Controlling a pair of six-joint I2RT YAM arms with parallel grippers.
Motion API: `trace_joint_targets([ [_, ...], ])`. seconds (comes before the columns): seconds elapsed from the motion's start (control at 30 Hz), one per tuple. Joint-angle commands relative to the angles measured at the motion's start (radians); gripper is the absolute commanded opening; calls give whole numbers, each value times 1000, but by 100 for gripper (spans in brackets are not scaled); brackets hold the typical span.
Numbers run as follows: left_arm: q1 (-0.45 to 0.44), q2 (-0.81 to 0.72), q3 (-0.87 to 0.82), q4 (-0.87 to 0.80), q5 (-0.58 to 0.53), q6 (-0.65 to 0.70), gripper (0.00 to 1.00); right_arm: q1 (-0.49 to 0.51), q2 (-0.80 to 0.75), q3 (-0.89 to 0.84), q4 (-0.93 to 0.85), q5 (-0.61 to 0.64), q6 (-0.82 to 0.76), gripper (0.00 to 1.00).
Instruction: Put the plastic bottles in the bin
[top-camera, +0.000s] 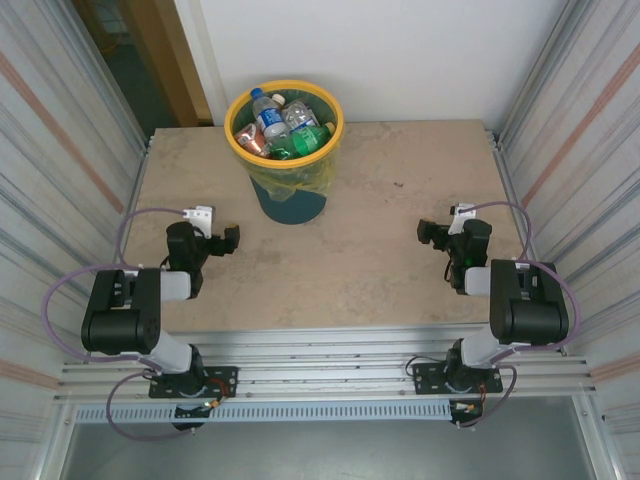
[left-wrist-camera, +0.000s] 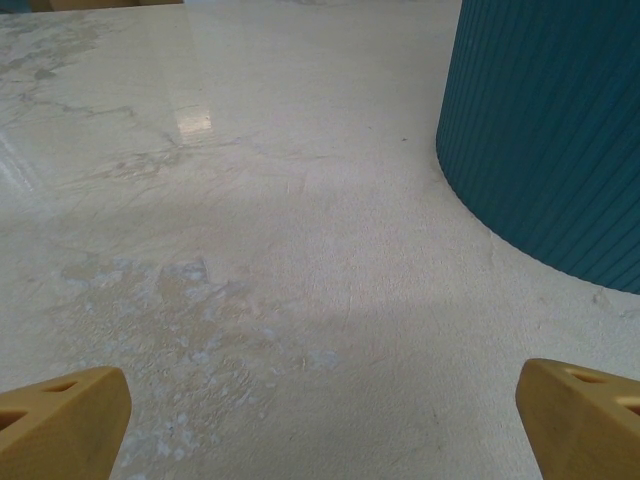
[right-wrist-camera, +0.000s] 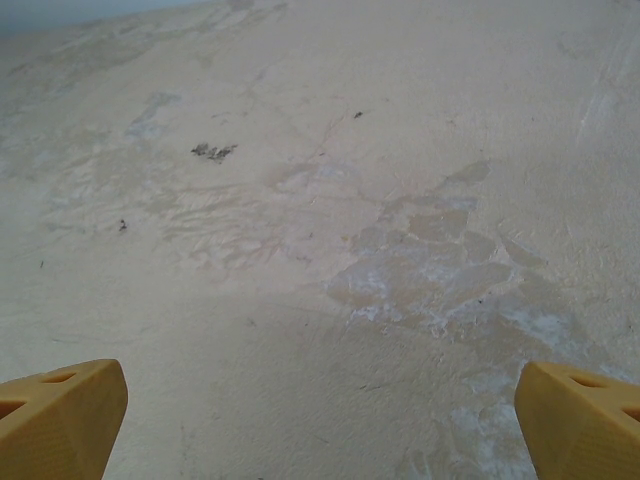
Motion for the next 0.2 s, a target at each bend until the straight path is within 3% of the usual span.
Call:
trace_joint_targets([
  [0.0,-3,5,18,-2,-9,-2,99,7,3,9,0,-9,-23,98],
  [0.17,-3,2,13,2,-8,-4,99,6,3,8,1,-9,-22,98],
])
